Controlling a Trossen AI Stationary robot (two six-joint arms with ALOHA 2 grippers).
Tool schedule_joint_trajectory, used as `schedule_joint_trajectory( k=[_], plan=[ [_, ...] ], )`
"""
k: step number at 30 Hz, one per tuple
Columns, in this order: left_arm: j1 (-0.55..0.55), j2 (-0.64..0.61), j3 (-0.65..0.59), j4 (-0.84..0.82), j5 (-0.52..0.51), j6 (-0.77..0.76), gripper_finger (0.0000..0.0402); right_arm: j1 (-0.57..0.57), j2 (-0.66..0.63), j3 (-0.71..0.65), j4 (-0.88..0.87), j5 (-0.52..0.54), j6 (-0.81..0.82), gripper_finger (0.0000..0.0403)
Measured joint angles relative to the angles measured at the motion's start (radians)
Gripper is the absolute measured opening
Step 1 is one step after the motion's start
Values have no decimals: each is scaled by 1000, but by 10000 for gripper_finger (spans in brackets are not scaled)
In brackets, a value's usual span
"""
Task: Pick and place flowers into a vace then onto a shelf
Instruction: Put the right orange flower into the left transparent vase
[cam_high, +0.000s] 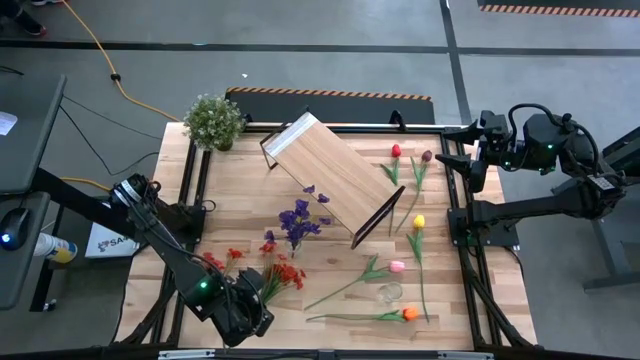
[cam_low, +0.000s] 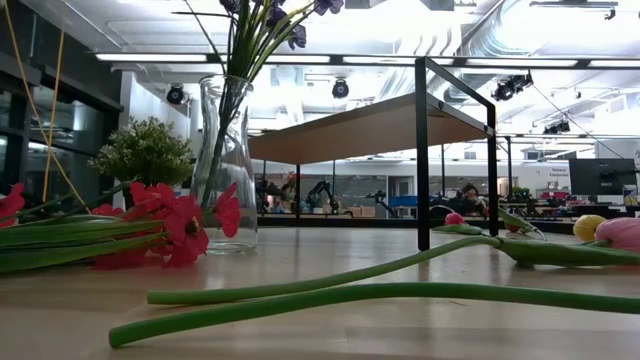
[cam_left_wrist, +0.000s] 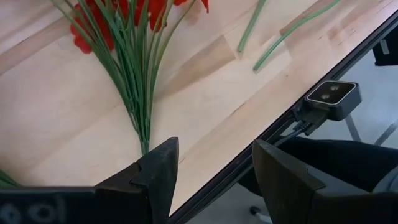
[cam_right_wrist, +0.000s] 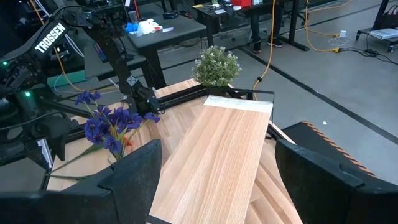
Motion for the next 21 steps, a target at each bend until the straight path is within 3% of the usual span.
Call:
schedule_joint_trajectory(
  k=[21],
  plan=[
    [0, 0, 0, 0, 13, -23, 239, 0, 0, 0, 0, 0, 0, 303]
  ],
)
